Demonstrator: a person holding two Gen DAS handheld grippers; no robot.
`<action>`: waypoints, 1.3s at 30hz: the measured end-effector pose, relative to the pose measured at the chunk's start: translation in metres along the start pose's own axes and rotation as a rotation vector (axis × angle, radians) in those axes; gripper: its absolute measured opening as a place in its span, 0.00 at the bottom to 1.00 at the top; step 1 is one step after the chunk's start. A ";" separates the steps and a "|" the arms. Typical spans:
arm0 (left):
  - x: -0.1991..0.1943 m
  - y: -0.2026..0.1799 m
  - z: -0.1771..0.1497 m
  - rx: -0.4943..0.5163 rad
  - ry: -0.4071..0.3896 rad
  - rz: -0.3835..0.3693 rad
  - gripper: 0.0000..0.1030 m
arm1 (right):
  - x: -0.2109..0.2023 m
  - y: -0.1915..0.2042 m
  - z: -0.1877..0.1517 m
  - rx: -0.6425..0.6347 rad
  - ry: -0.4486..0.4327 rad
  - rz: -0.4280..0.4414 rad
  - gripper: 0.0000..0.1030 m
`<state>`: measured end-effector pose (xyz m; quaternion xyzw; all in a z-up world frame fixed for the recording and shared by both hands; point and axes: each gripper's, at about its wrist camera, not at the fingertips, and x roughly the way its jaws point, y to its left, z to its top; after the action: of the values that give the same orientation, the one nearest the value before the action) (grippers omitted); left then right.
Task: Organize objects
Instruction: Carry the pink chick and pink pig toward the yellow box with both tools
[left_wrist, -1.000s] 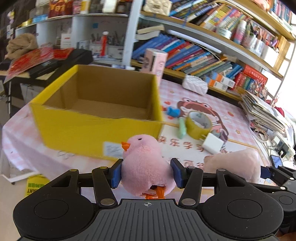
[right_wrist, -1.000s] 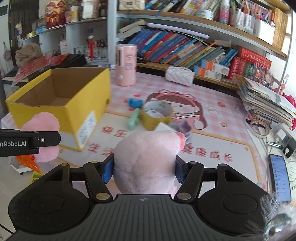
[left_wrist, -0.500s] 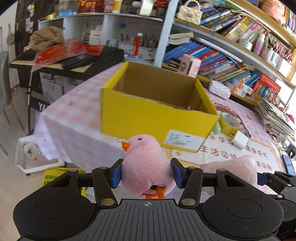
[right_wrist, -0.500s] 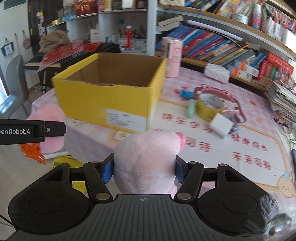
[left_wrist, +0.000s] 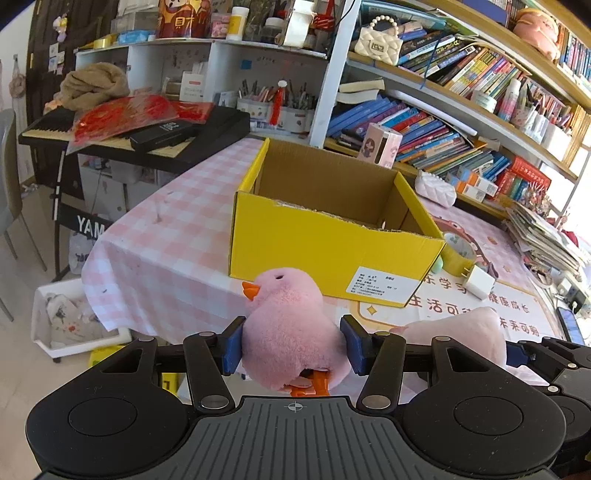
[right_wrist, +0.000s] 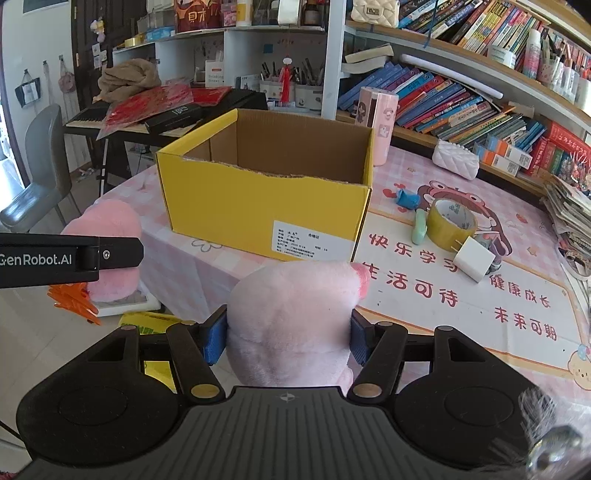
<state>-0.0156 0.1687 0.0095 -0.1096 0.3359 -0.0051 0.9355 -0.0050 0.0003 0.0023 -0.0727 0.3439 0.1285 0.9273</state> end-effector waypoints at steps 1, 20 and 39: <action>0.000 0.001 0.000 0.001 -0.001 -0.002 0.51 | 0.000 0.001 0.001 0.001 -0.002 -0.003 0.59; -0.007 0.011 0.003 0.018 -0.017 -0.016 0.51 | 0.001 0.018 0.006 -0.011 -0.003 0.027 0.59; 0.014 -0.006 0.074 0.044 -0.184 -0.037 0.51 | -0.001 -0.016 0.084 0.082 -0.357 -0.089 0.59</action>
<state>0.0420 0.1770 0.0578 -0.0954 0.2462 -0.0198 0.9643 0.0511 0.0040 0.0668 -0.0259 0.1753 0.0839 0.9806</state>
